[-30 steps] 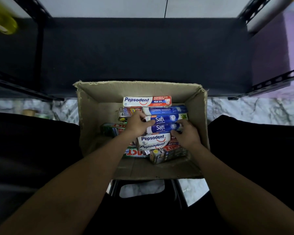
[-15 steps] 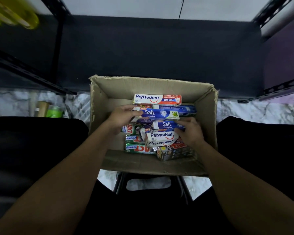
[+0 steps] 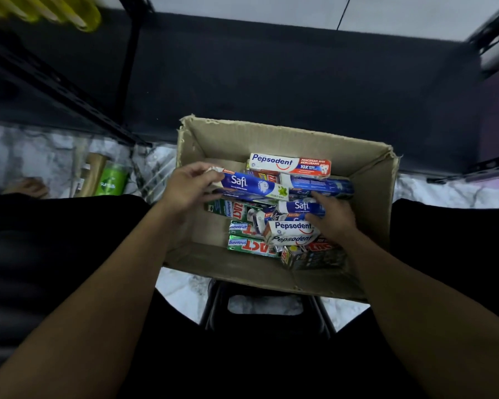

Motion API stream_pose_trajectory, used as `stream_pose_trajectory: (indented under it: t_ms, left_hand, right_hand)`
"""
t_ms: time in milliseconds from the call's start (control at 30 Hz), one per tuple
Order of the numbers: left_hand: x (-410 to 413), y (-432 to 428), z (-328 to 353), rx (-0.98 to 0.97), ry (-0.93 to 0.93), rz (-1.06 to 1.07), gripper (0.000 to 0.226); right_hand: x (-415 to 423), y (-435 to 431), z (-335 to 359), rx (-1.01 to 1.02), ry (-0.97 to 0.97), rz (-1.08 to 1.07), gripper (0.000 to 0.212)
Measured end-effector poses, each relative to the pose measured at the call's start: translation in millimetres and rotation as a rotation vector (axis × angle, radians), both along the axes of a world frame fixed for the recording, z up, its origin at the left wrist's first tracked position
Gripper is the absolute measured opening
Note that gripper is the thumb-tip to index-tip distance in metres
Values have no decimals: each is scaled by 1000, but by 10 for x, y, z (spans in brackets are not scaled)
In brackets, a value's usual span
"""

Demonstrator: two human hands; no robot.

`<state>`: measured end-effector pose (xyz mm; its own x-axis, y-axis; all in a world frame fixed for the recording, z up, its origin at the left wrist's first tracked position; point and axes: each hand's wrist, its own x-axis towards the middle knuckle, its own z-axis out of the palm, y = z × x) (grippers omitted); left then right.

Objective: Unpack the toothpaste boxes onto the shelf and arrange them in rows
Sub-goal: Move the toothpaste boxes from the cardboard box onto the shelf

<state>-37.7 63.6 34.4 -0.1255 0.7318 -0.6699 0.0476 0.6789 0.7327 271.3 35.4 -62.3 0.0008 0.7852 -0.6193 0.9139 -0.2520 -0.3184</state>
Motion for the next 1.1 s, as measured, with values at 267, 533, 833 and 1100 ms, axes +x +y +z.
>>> stream_pose_trajectory:
  t_ms: [267, 533, 833, 1100]
  left_hand:
    - [14, -28, -33, 99, 171, -59, 14]
    - [-18, -78, -58, 124, 185, -165, 26]
    - [18, -78, -49, 88, 254, -197, 25]
    - [34, -204, -135, 71, 333, -213, 29]
  right_hand:
    - [-83, 56, 110, -16, -75, 197, 51]
    - [-54, 95, 275, 66, 113, 178, 44]
    - [-148, 218, 811, 255, 356, 192, 27]
    - [-124, -3, 602, 97, 106, 176, 25]
